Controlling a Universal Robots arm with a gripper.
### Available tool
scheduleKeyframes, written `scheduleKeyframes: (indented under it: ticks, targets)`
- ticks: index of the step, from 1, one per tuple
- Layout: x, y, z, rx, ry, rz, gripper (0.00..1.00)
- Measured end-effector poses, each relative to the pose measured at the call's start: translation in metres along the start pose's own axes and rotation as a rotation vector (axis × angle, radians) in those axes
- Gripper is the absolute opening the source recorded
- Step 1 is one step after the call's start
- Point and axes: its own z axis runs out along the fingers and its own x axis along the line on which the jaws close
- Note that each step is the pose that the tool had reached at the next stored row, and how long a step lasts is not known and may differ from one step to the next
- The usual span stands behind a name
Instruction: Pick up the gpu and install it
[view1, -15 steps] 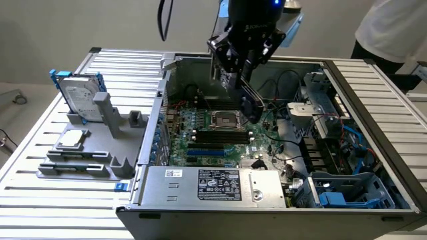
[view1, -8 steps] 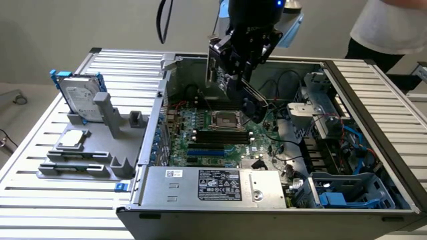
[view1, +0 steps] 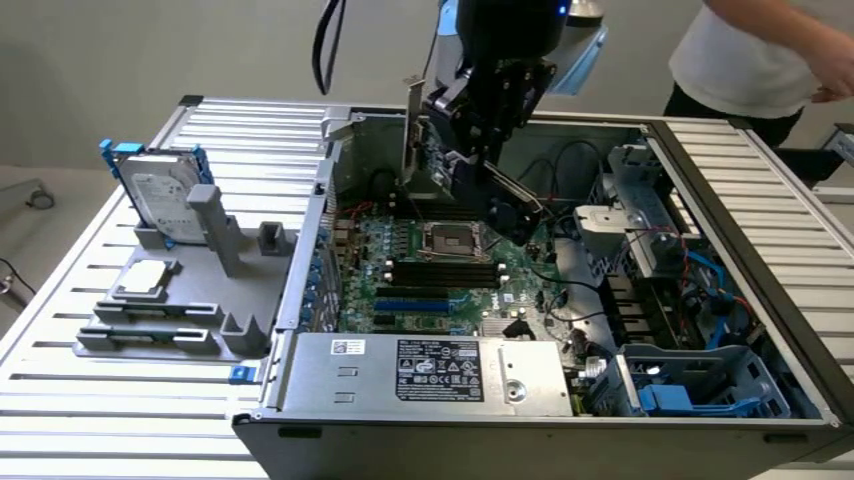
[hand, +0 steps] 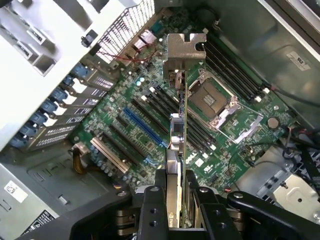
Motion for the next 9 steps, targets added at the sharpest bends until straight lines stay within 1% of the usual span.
scheduleKeyframes:
  ticks: [9]
  targets:
    - [-0.0001, -0.0002, 0.0059, -0.0004, 0.001, -0.164, 0.26]
